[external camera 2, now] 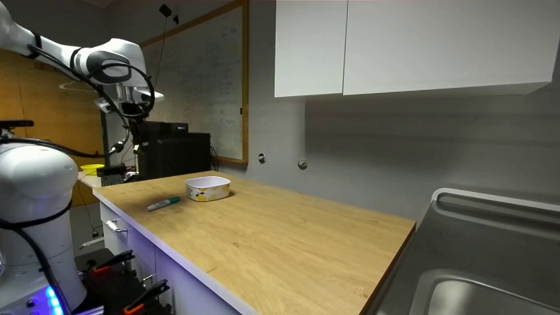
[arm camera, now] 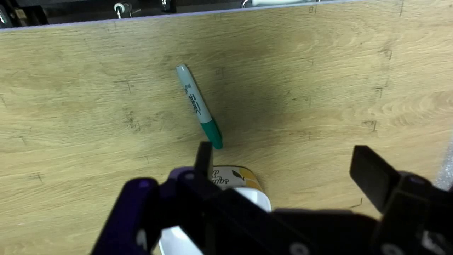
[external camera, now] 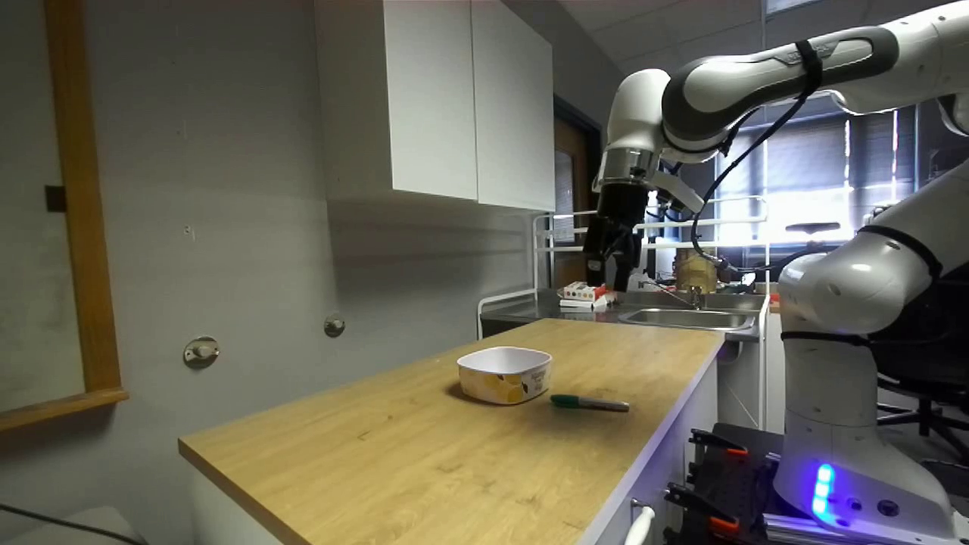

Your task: Place the marker inside the bowl

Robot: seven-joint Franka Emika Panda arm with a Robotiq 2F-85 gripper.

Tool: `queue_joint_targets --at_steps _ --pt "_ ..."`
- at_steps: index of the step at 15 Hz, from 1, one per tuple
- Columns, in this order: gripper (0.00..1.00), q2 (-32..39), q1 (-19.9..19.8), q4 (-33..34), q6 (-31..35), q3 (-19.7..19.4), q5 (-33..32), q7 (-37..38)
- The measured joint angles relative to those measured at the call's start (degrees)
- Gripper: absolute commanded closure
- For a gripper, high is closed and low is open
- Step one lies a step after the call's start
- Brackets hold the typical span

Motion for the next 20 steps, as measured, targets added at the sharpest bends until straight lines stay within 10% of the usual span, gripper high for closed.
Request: queue_joint_targets --at_steps 20 --pt "0.00 16.23 -4.76 -0.84 3.02 1.11 -5.47 -0.20"
